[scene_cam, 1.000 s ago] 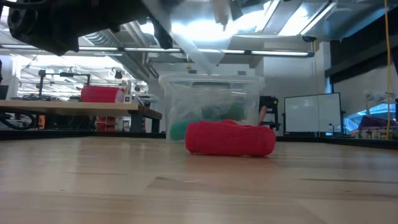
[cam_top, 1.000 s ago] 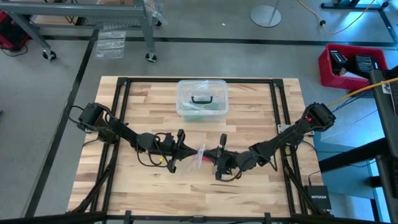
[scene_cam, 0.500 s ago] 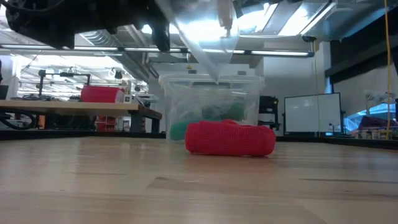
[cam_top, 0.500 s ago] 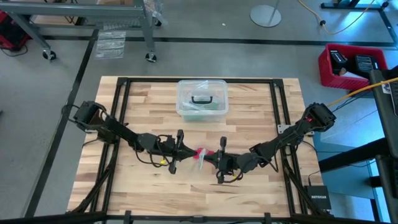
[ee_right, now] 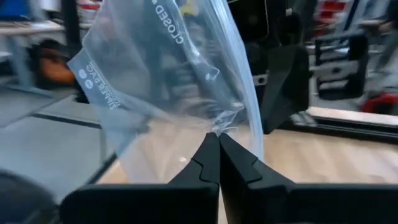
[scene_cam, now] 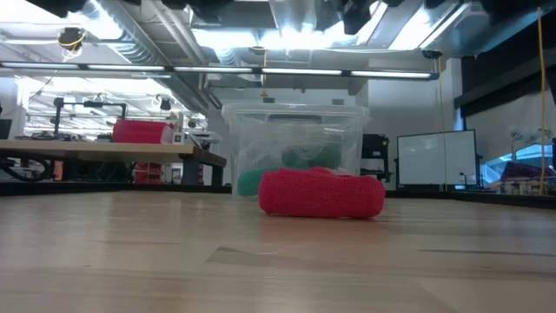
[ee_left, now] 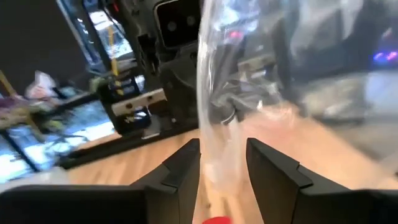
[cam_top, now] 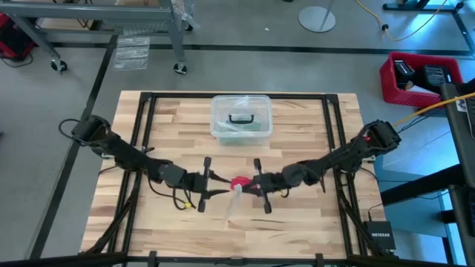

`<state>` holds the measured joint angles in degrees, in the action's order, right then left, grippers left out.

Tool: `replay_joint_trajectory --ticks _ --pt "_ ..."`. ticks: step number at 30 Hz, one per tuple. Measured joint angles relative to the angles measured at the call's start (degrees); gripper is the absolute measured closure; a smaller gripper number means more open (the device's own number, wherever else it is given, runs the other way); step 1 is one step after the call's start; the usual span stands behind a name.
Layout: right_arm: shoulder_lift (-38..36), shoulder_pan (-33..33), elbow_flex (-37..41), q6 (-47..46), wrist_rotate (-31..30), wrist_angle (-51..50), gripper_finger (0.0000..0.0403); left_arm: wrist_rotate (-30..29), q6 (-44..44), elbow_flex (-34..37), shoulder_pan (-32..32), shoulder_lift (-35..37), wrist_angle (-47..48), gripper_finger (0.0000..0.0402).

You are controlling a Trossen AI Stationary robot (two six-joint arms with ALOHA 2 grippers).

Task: Roll bandage
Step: Open the transparent zip bag

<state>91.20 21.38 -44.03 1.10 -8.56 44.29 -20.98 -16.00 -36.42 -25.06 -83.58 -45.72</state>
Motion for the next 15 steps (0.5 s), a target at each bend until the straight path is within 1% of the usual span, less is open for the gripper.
replay_joint_trajectory --ticks 2,4,8,12,15 --pt "0.0 -1.5 0.0 -2.3 4.4 0.1 0.0403 -2.8 -3.1 0.0 -1.2 0.0 0.2 0.0280" --pt "0.0 -2.8 0.0 -3.9 7.9 1.0 0.0403 -4.2 -6.2 0.0 -2.3 0.0 0.2 0.0284" --pt "0.0 -4.8 0.0 -6.5 14.0 2.3 0.0403 -4.4 -10.6 0.0 -3.6 0.0 -0.6 0.0291" --pt "0.0 -6.6 0.0 -10.7 19.6 2.3 0.0403 -4.4 -16.1 0.0 -4.2 0.0 -4.3 0.0296" --pt "0.0 -7.3 0.0 -12.9 20.9 2.3 0.0403 -4.4 -18.9 0.0 -4.1 0.0 -6.3 0.0298"
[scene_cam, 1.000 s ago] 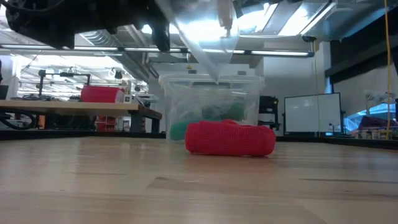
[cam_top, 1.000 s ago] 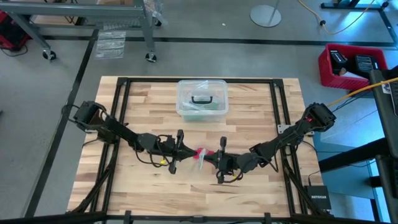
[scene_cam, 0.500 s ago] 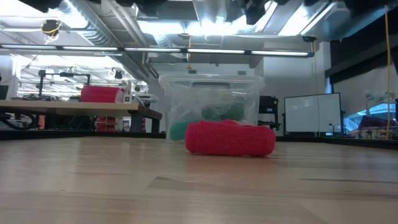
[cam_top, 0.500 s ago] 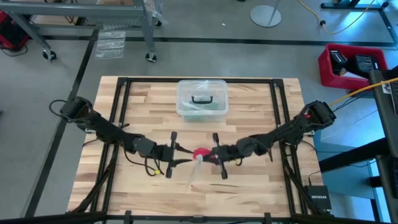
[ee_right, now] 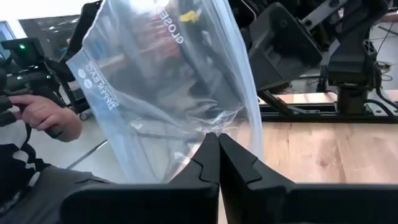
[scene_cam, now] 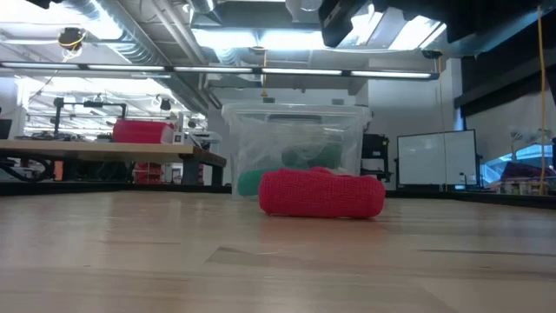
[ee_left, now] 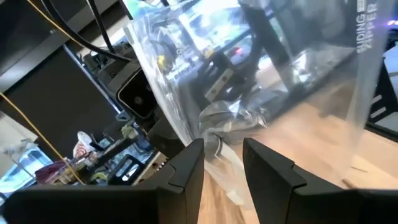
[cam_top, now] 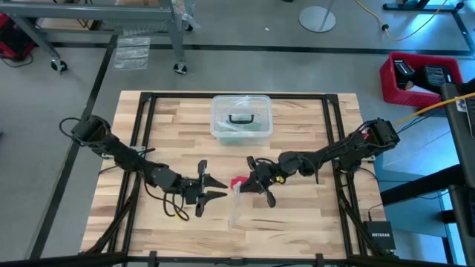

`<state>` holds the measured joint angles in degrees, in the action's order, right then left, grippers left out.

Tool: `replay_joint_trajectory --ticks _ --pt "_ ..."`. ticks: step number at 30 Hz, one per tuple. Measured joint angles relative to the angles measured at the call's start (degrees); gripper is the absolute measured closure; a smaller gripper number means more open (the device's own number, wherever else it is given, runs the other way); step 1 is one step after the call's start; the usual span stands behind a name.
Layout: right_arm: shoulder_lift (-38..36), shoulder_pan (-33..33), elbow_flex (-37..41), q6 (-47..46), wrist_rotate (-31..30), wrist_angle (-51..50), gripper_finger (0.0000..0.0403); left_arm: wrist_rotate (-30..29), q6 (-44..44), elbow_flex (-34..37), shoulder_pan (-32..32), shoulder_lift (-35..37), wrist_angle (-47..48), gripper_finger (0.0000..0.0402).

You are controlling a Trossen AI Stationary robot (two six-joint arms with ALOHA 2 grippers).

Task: Roll bandage
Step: Open the transparent zip bag

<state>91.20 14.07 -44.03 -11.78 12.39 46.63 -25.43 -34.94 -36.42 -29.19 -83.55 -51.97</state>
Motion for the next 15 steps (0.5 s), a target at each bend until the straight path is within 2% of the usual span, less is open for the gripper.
replay_joint_trajectory --ticks 10,15 --pt "0.0 0.1 0.0 -2.3 -1.3 -1.4 0.0403 4.3 -1.7 0.0 2.3 -0.1 -0.1 0.0301" --pt "0.0 0.2 0.0 -3.6 -1.2 -1.2 0.0403 7.1 -4.2 -1.7 3.6 -2.8 -0.4 0.0300"
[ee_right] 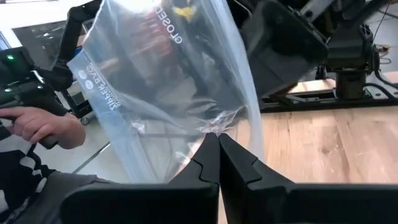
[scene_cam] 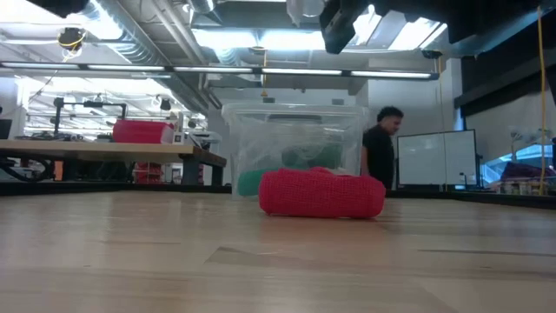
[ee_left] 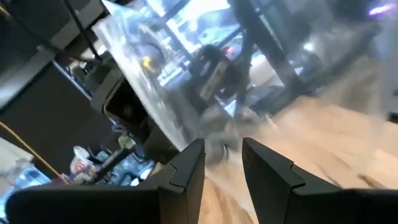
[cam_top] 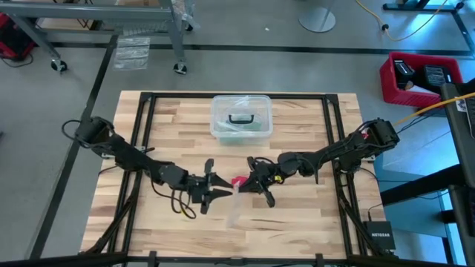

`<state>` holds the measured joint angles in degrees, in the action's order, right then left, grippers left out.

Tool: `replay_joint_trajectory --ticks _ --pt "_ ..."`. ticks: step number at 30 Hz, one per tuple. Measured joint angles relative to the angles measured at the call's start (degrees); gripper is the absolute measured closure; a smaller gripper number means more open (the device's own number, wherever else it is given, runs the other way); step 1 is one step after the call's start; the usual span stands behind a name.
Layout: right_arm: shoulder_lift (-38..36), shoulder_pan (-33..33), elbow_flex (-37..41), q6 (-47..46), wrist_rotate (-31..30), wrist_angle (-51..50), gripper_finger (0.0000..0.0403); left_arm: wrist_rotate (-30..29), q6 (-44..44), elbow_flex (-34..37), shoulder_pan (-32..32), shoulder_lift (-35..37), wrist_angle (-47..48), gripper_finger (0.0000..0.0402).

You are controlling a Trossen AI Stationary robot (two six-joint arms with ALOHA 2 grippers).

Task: Roll bandage
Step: Open the transparent zip bag

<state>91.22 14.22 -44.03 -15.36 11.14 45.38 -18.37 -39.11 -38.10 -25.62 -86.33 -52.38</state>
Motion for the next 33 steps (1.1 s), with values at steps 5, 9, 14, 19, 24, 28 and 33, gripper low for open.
replay_joint_trajectory --ticks 5,9,14,19,24,28,33 --pt "0.0 0.0 0.0 -0.9 0.0 -0.3 0.0403 -2.6 -6.2 -5.6 -0.1 -3.7 3.3 0.0300" --pt "0.0 0.0 0.0 -1.2 0.4 -0.6 0.0403 -5.2 -6.8 -7.0 -0.3 -4.2 6.8 0.0300" --pt "0.1 0.0 0.0 -1.3 1.1 -0.9 0.0403 -8.5 -7.0 -7.0 -0.3 -4.2 8.8 0.0300" --pt "0.1 0.0 0.0 -1.3 1.6 -0.7 0.0403 -9.1 -9.0 -7.0 -0.9 -4.1 8.8 0.0300" --pt "0.1 0.0 0.0 -1.3 2.1 -0.4 0.0403 -9.5 -9.1 -7.0 -1.5 -4.1 8.2 0.0317" --pt "0.1 0.0 0.0 -1.3 2.3 -0.5 0.0403 -9.4 -9.1 -6.9 -1.3 -4.1 8.2 0.0366" --pt "0.1 0.0 0.0 -1.3 2.4 -0.6 0.0403 -9.0 -8.0 -6.9 -1.0 -4.0 8.0 0.0397"
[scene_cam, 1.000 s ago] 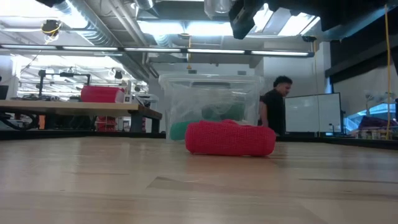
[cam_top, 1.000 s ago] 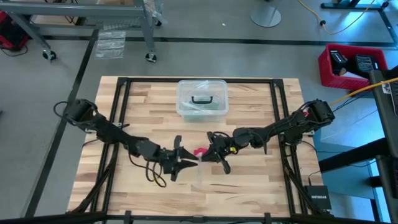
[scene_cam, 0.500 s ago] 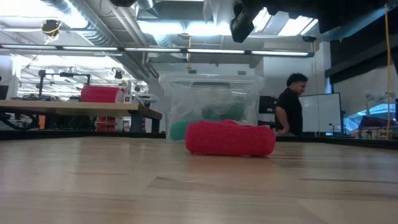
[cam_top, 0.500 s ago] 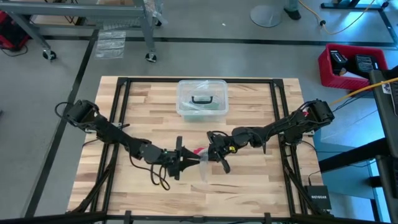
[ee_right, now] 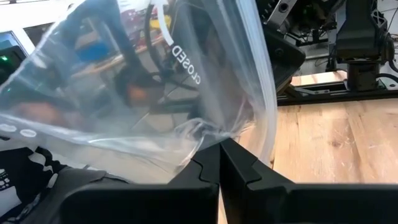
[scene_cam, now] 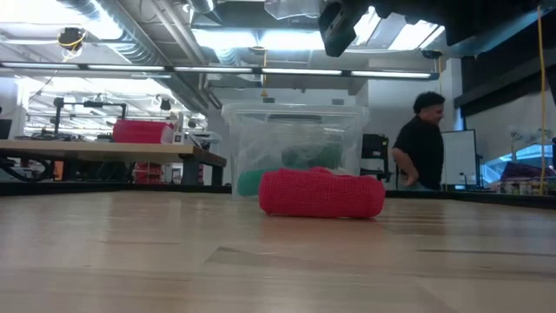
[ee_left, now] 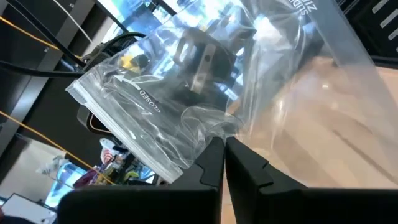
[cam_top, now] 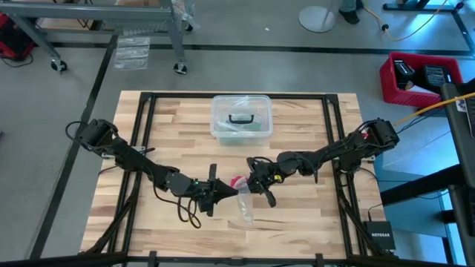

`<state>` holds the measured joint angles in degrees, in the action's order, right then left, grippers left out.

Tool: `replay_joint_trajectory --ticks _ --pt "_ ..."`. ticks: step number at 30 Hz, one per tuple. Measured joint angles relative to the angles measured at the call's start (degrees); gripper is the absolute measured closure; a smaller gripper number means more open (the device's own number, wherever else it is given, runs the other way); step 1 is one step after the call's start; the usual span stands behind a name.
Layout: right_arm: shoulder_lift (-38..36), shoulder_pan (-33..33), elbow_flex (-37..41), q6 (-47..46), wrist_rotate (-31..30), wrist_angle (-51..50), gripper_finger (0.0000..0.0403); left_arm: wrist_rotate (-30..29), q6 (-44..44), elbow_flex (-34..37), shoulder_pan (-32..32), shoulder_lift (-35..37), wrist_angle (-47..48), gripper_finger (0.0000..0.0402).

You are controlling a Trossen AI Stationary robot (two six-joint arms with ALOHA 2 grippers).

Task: Roll bandage
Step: Open the transparent zip bag

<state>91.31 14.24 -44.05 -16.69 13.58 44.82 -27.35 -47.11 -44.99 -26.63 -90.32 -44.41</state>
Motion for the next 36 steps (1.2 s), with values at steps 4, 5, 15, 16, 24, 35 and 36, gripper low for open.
replay_joint_trajectory --ticks 4,5,15,16,24,35,36 --pt "0.0 0.0 0.0 0.0 0.1 0.3 0.0403 -0.2 2.0 0.0 -0.5 0.2 -0.8 0.0400" --pt "0.0 0.0 0.0 0.0 0.1 0.4 0.0403 -0.3 2.6 0.0 -0.7 0.5 -0.9 0.0401" --pt "-0.1 0.0 -0.2 0.3 1.1 -2.4 0.0403 -5.7 9.8 0.0 -5.4 3.9 7.6 0.0401" --pt "-0.1 0.0 -0.1 0.4 1.1 -2.8 0.0403 -6.9 10.5 0.0 -6.0 4.0 8.6 0.0401" --pt "-0.1 0.0 -0.1 1.5 1.1 -4.5 0.0403 -12.3 16.4 0.0 -10.5 4.1 13.7 0.0401" --pt "-0.1 0.0 -0.1 3.1 1.1 -4.9 0.0403 -17.2 33.3 0.0 -11.1 4.1 29.1 0.0401" --pt "-0.1 0.0 -0.1 3.1 1.3 -4.9 0.0403 -17.3 35.7 0.0 -10.7 4.1 30.3 0.0401"
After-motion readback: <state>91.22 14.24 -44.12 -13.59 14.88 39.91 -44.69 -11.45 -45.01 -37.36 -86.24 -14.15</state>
